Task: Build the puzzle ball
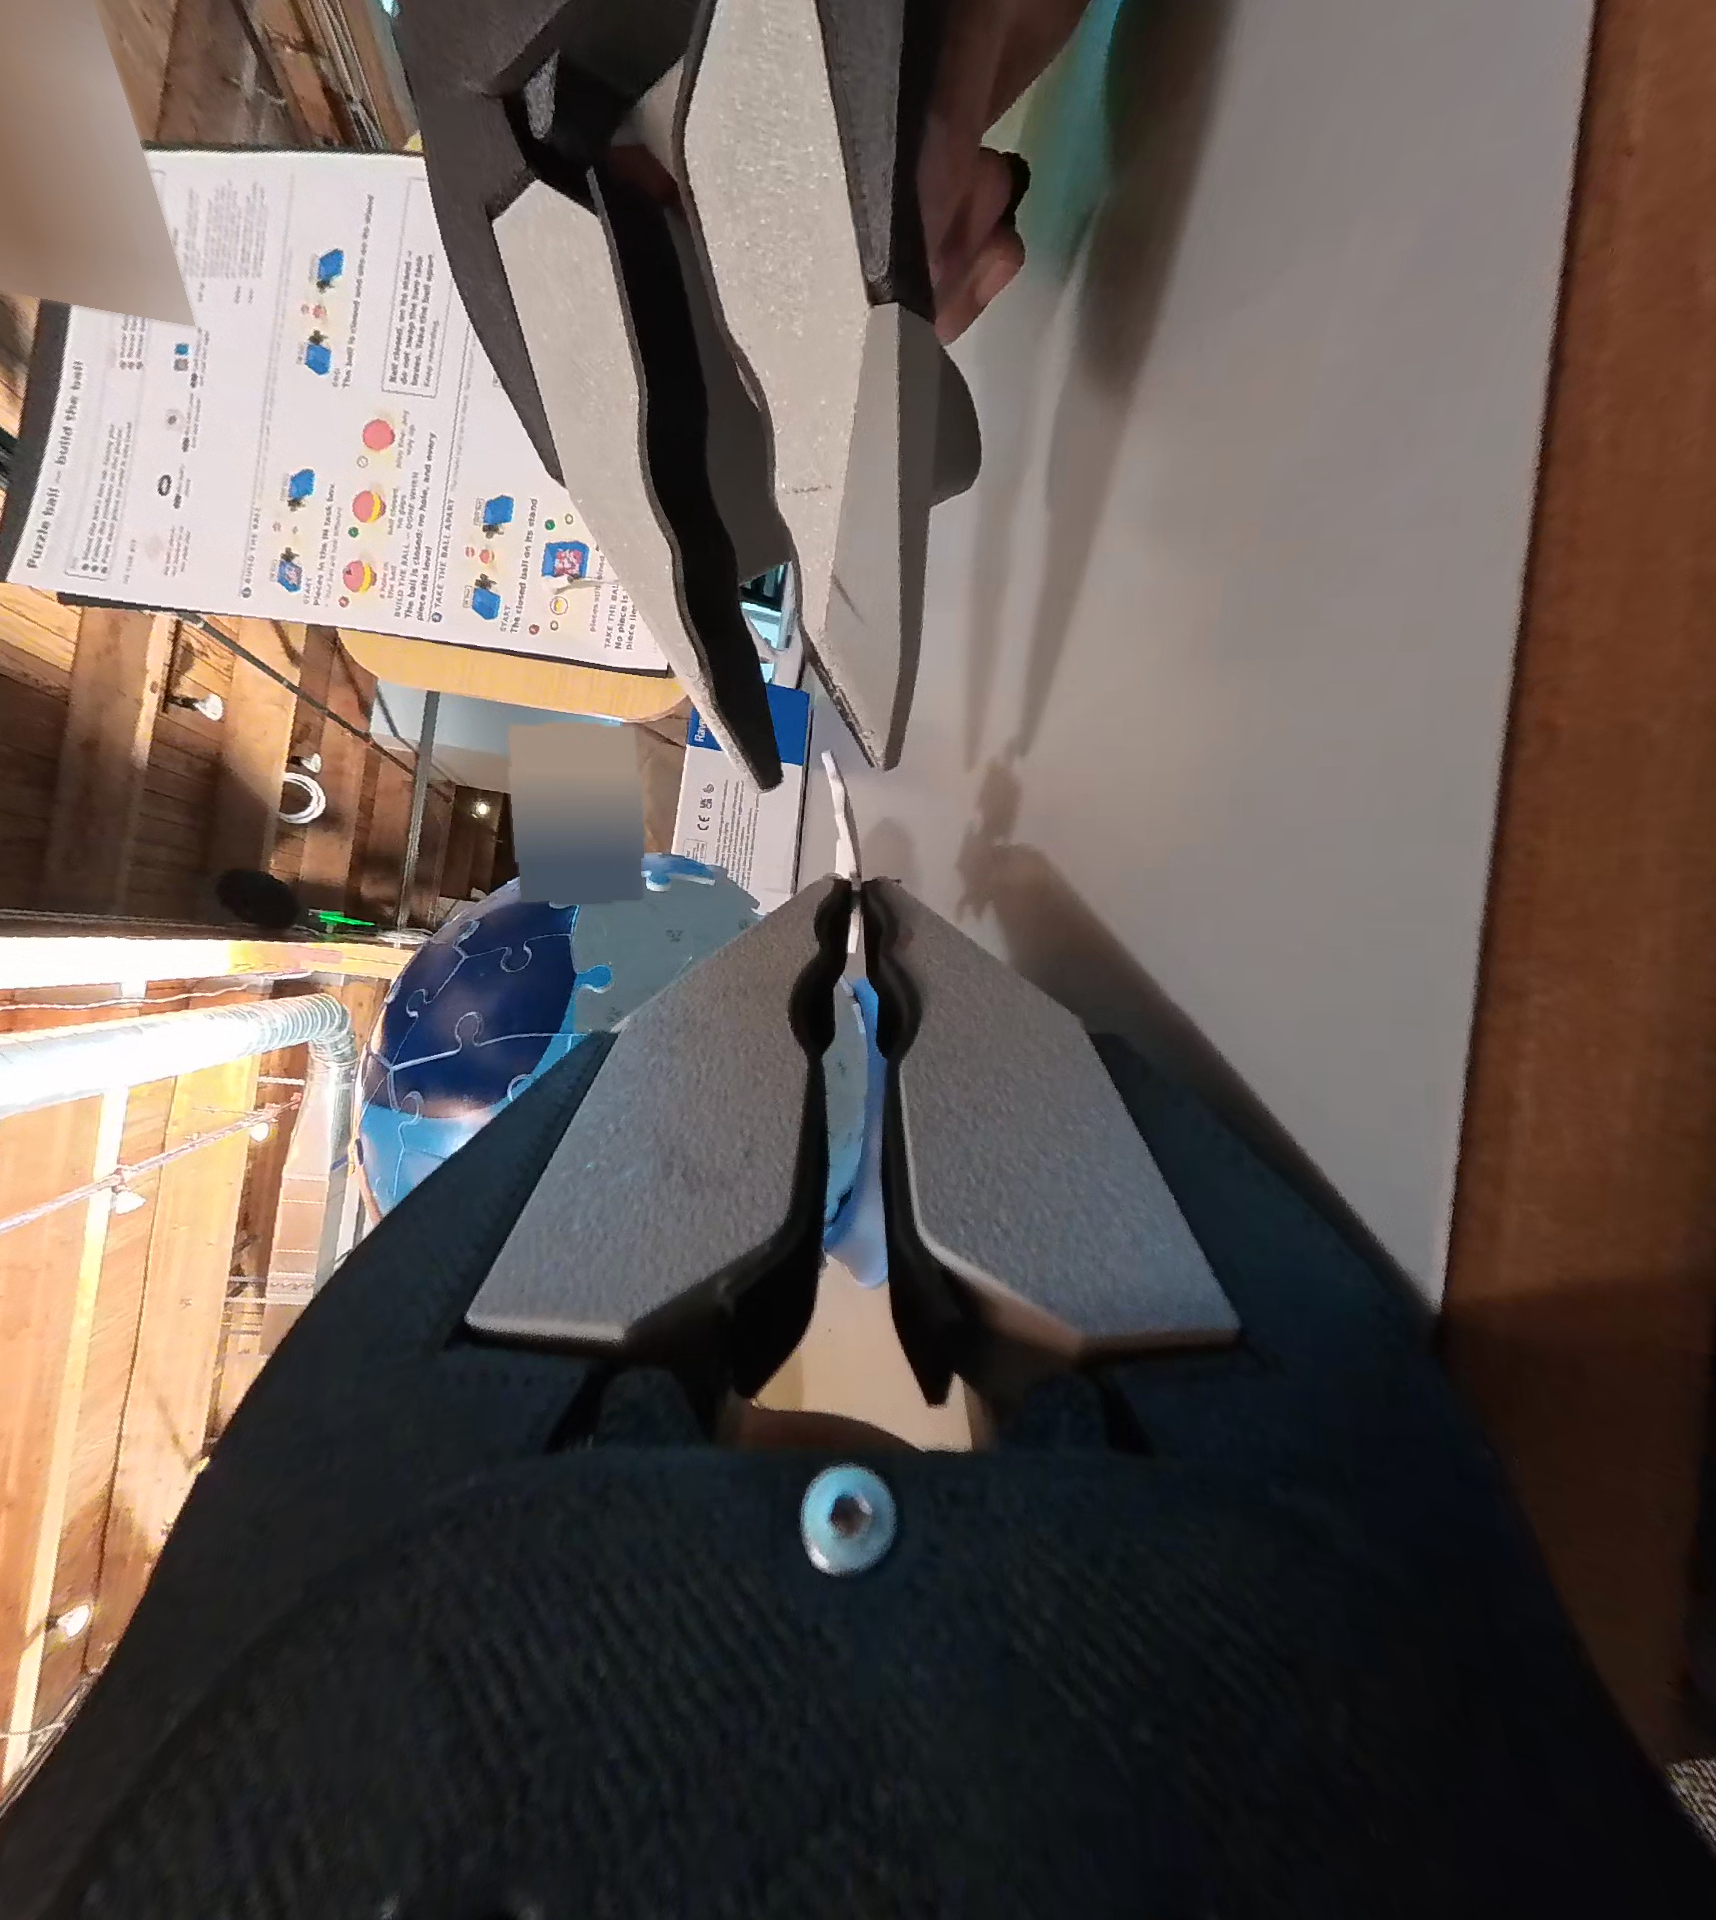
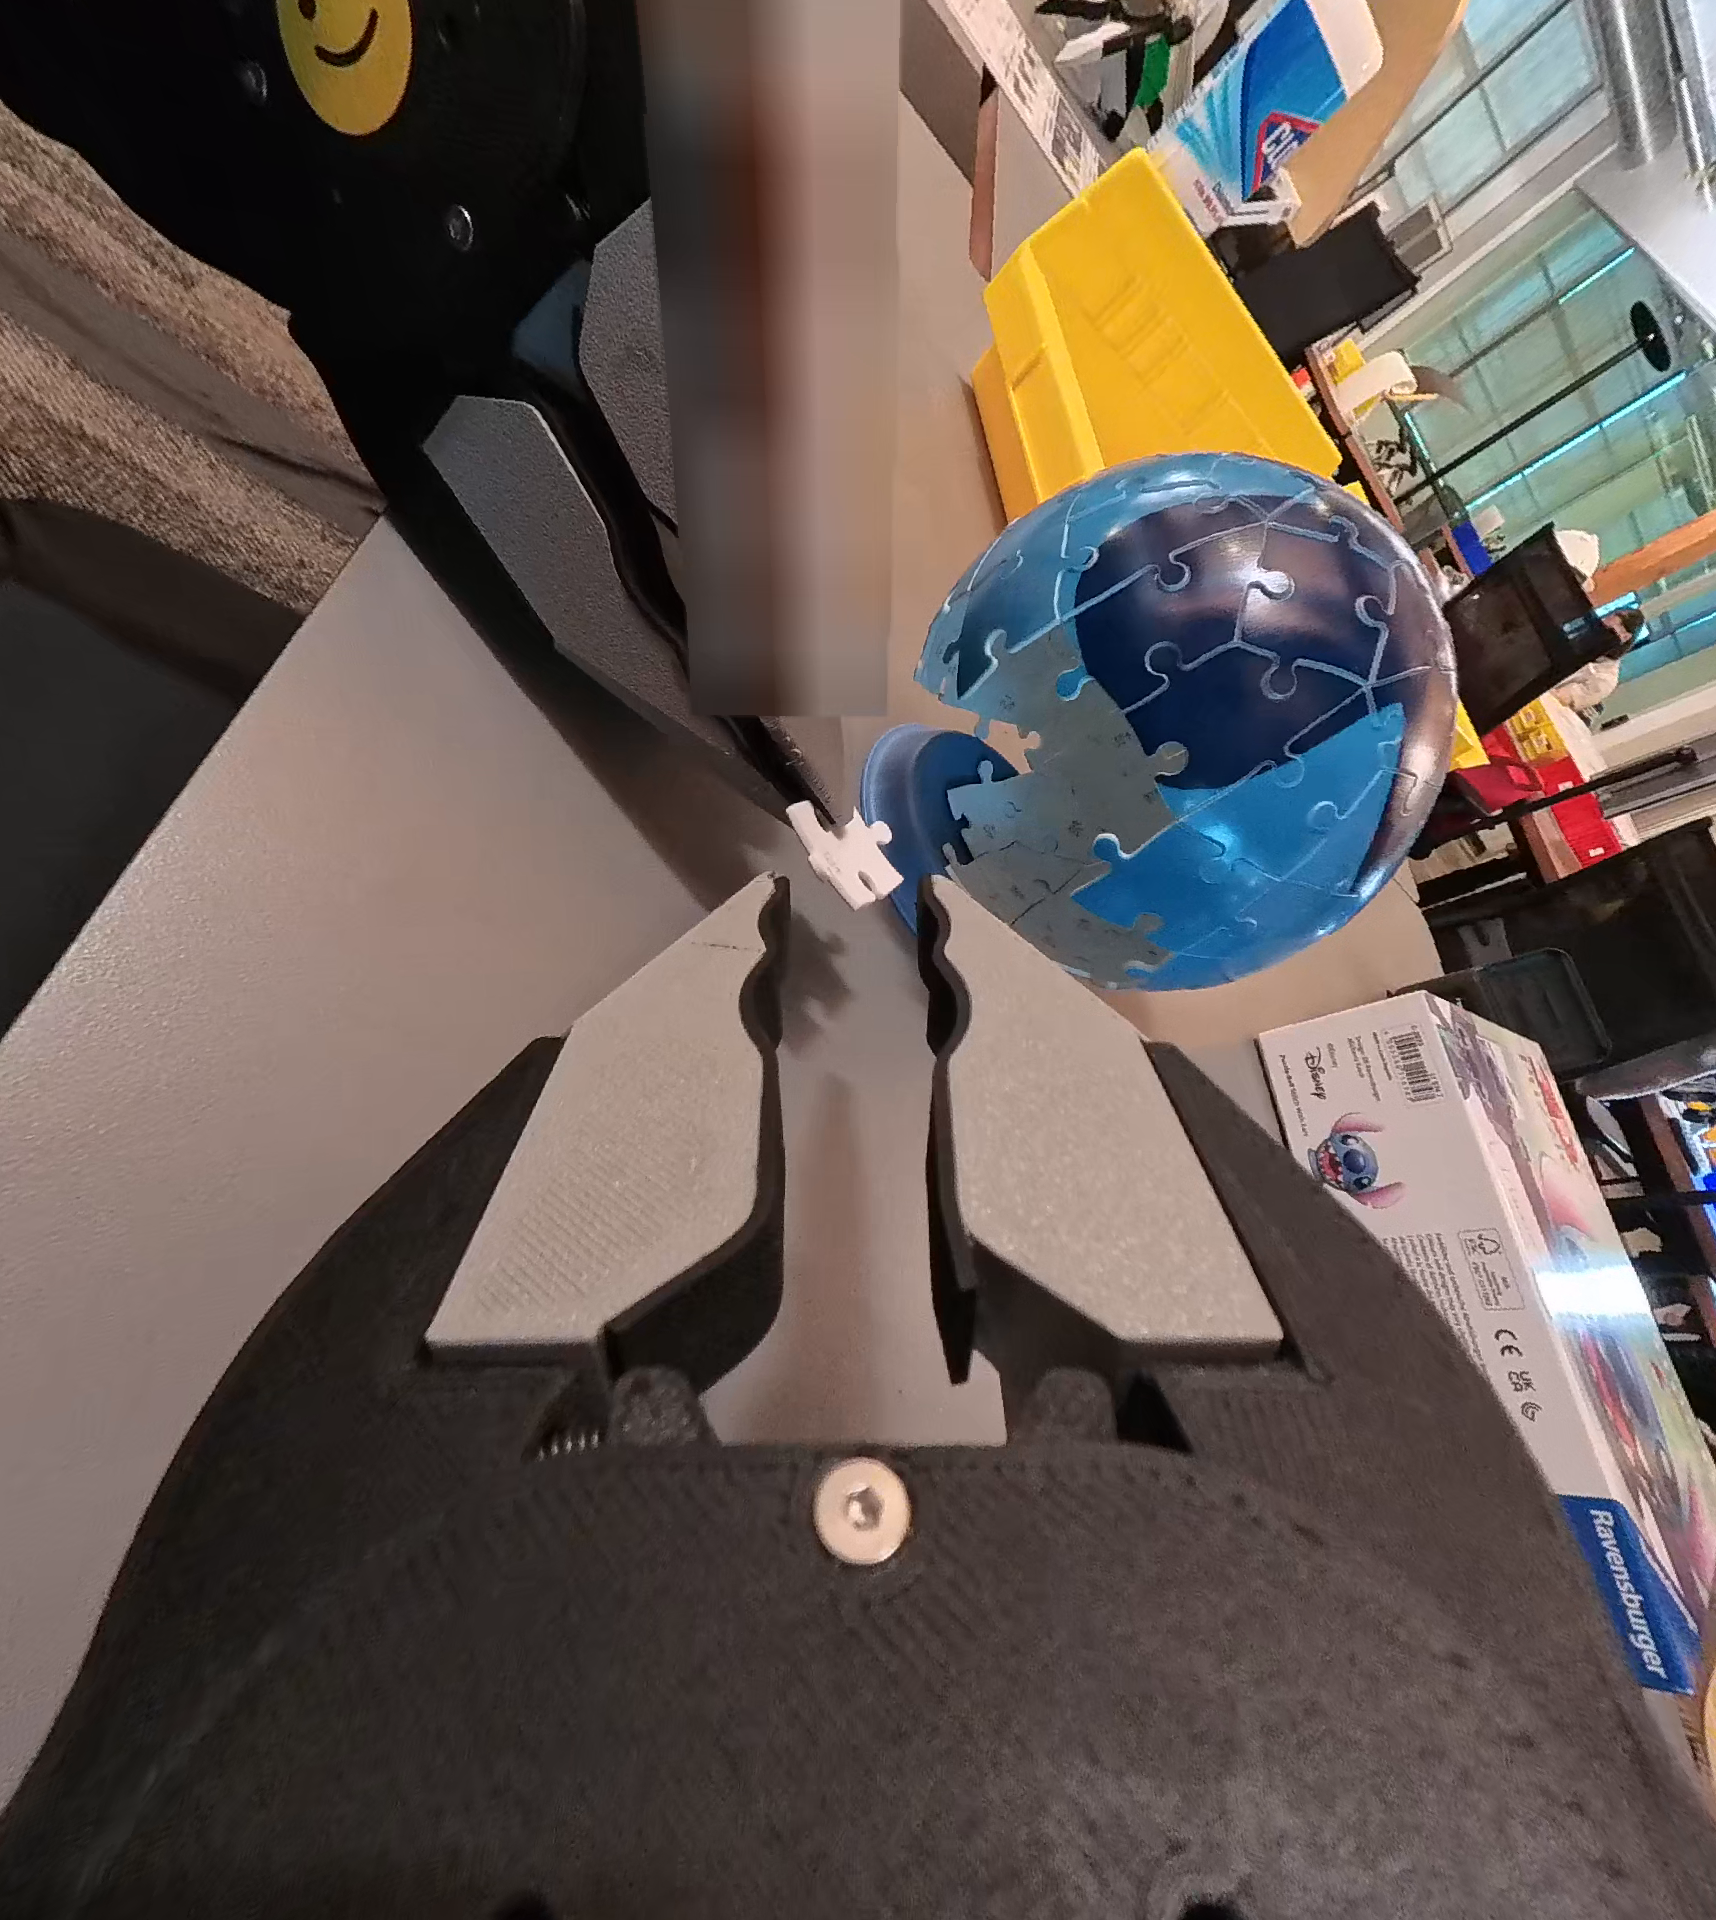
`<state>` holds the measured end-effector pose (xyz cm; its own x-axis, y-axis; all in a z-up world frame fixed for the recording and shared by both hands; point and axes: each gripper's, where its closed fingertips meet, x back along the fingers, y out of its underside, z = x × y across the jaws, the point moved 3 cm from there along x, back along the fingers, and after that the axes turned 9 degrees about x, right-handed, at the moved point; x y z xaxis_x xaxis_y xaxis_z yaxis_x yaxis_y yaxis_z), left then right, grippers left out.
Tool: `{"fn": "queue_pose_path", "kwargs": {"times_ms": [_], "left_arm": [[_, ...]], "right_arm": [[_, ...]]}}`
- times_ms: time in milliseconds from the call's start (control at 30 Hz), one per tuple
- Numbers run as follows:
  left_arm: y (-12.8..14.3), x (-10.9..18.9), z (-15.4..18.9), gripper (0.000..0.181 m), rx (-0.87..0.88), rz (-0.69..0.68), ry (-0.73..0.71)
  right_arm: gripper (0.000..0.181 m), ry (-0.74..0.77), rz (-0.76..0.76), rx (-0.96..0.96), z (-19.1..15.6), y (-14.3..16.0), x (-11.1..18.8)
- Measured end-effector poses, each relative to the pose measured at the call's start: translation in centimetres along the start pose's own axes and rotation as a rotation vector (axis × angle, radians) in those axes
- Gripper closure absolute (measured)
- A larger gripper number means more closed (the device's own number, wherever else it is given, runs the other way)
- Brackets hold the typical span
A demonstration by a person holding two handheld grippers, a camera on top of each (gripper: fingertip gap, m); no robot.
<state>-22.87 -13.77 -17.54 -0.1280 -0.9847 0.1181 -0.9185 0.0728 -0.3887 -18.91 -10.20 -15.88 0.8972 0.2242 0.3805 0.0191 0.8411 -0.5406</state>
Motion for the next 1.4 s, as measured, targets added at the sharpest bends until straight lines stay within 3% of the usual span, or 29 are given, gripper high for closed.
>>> {"fn": "queue_pose_path", "kwargs": {"times_ms": [467,633,800,1000,1200,1400], "left_arm": [[0.0,0.1,-0.1,0.181,-0.006,0.0,-0.013],[0.0,0.1,0.0,0.181,-0.005,-0.001,-0.012],[0.1,0.1,0.0,0.18,-0.003,-0.004,-0.011],[0.2,-0.1,0.0,0.181,0.007,-0.057,-0.021],[-0.6,-0.1,0.3,0.179,-0.055,-0.119,-0.036],[-0.5,0.9,-0.4,0.179,0.03,-0.036,-0.064]], "right_arm": [[0.162,-0.002,-0.002,0.02,-0.3,-0.2,-0.1],[0.172,0.021,-0.014,0.068,-0.3,-0.1,-0.2],[0.168,0.001,-0.014,0.057,-0.6,-0.3,-0.3],[0.167,0.004,-0.03,0.069,-0.6,-0.1,-0.8],[0.179,0.017,-0.07,0.107,-0.7,0.4,-1.0],[0.181,0.088,-0.047,0.117,0.5,0.4,-0.2]]}}
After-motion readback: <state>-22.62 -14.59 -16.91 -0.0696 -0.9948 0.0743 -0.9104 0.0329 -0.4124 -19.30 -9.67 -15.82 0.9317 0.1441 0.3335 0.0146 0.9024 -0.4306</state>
